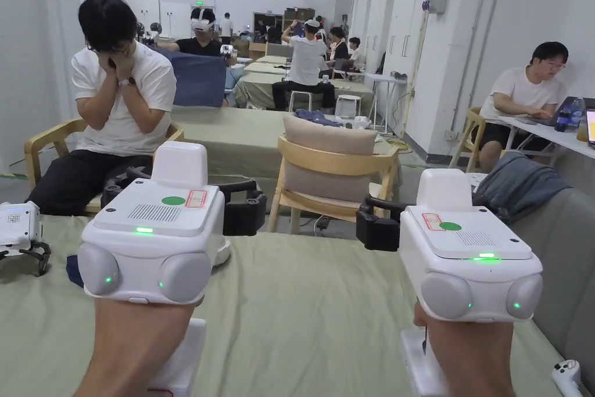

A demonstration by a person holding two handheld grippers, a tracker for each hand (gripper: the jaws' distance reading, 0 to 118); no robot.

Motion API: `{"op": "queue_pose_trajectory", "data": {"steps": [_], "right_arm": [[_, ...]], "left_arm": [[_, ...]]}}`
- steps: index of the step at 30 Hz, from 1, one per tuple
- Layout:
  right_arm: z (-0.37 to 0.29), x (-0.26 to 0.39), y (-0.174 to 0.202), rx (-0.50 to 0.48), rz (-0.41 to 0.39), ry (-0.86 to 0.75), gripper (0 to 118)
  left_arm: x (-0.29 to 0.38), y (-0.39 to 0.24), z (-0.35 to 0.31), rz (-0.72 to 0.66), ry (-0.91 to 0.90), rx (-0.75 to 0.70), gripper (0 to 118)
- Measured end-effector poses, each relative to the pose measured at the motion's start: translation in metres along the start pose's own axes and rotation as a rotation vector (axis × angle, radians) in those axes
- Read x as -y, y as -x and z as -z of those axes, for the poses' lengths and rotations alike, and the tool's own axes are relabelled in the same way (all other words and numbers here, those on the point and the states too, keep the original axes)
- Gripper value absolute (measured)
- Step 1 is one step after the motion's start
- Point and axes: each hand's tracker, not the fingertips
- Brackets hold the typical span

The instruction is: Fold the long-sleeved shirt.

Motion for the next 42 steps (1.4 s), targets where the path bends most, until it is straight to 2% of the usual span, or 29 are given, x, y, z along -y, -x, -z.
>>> {"op": "queue_pose_trajectory", "data": {"steps": [25, 29, 33, 42], "right_arm": [[-0.002, 0.002, -0.013, 0.016, -0.003, -0.019, 118], [-0.002, 0.000, -0.013, 0.010, -0.009, -0.021, 118], [-0.004, -0.001, -0.013, 0.008, -0.011, -0.024, 118], [-0.002, -0.002, -0.016, 0.003, 0.001, -0.018, 118]], "left_arm": [[0.003, 0.014, -0.003, 0.011, -0.026, -0.032, 110], [0.000, 0.016, -0.008, -0.023, -0.020, -0.002, 110], [-0.001, 0.013, -0.008, 0.023, -0.035, -0.023, 110], [0.002, 0.016, -0.006, 0.013, -0.030, -0.017, 111]]}}
